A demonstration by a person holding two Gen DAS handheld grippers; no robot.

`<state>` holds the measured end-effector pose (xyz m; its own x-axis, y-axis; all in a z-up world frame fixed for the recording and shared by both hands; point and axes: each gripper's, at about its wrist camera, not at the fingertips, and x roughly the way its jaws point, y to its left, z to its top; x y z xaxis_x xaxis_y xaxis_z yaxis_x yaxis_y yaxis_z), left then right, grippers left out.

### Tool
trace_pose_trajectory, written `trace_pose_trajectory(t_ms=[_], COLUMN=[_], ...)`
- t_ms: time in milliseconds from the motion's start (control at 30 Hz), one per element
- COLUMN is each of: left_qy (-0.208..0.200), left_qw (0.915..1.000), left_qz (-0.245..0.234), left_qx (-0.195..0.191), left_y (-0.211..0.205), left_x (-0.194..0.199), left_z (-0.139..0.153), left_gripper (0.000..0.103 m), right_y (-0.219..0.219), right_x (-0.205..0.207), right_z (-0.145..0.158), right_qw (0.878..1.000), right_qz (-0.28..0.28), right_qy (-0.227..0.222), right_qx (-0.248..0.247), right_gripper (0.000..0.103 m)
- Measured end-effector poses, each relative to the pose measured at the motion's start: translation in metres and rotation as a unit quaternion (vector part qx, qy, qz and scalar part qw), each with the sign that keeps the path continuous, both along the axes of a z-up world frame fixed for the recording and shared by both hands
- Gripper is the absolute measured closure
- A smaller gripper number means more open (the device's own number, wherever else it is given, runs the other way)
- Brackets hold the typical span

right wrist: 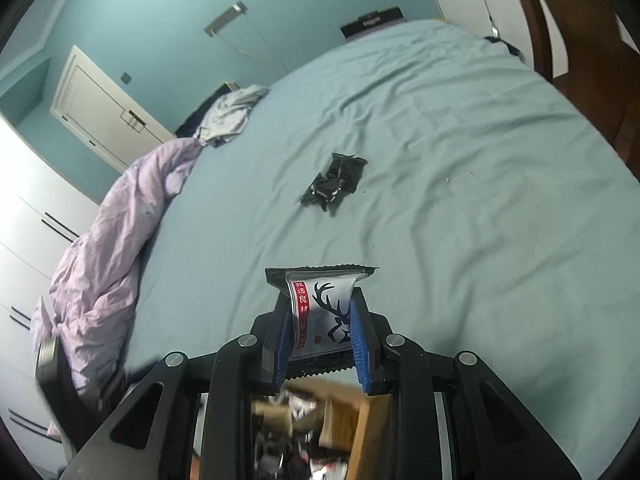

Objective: Organize snacks
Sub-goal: 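Grasp a black packet with the left gripper while the right gripper holds the deer-print packet, then lower the black packet into the box and open the left gripper while the right gripper carries its packet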

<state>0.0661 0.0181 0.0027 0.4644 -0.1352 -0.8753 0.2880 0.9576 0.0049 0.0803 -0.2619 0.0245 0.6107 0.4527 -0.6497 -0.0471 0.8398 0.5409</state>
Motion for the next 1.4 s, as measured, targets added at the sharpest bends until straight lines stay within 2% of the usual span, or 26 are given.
trace_pose_trajectory(t_ms=[133, 200, 367, 467, 667, 733, 800, 833, 900, 1067, 1167, 1367, 1400], left_qy=[0.01, 0.02, 0.057, 0.076, 0.11, 0.111, 0.128, 0.13, 0.117, 0.093, 0.07, 0.046, 0.043], left_qw=[0.9998, 0.9995, 0.9979, 0.9966, 0.9926, 0.9927, 0.9915, 0.9914, 0.993, 0.9956, 0.9975, 0.9987, 0.9986], left_qz=[-0.018, -0.026, -0.031, -0.021, -0.017, -0.009, -0.003, 0.002, 0.005, 0.012, 0.007, -0.011, -0.015], left_qx=[0.004, 0.002, 0.0, 0.026, 0.049, 0.046, 0.025, 0.02, 0.016, 0.011, 0.006, -0.021, -0.027], left_y=[-0.016, -0.026, -0.061, -0.08, -0.108, -0.111, -0.109, -0.107, -0.103, -0.086, -0.073, -0.037, -0.034], left_x=[0.047, 0.078, 0.168, 0.215, 0.271, 0.282, 0.287, 0.287, 0.283, 0.247, 0.208, 0.1, 0.093], left_z=[-0.002, -0.007, -0.033, -0.057, -0.096, -0.103, -0.11, -0.112, -0.107, -0.077, -0.047, 0.018, 0.024], left_gripper=[0.019, 0.019, 0.019, 0.019, 0.02, 0.029, 0.059, 0.059, 0.069, 0.07, 0.07, 0.07, 0.07], right_y=[-0.015, -0.015, -0.012, -0.01, -0.008, -0.008, -0.008, -0.009, -0.013, -0.016, -0.013, -0.008, -0.007], right_x=[-0.027, -0.027, -0.007, 0.005, 0.027, 0.032, 0.035, 0.037, 0.035, 0.031, 0.024, -0.008, -0.016], right_z=[-0.009, -0.015, -0.033, -0.043, -0.057, -0.061, -0.063, -0.064, -0.066, -0.065, -0.058, -0.038, -0.034], right_qw=[0.999, 0.999, 0.998, 0.998, 0.997, 0.997, 0.997, 0.997, 0.997, 0.997, 0.996, 0.993, 0.993], right_qz=[-0.031, -0.042, -0.046, -0.045, -0.039, -0.037, -0.037, -0.039, -0.043, -0.061, -0.07, -0.089, -0.091], right_qy=[-0.006, 0.0, 0.019, 0.038, 0.052, 0.056, 0.056, 0.055, 0.052, 0.04, 0.024, -0.012, -0.018], right_qx=[-0.01, -0.022, -0.035, -0.029, -0.033, -0.027, -0.029, -0.031, -0.026, -0.025, -0.042, -0.07, -0.078], right_gripper=[0.078, 0.078, 0.078, 0.078, 0.078, 0.078, 0.078, 0.078, 0.078, 0.078, 0.078, 0.078, 0.078])
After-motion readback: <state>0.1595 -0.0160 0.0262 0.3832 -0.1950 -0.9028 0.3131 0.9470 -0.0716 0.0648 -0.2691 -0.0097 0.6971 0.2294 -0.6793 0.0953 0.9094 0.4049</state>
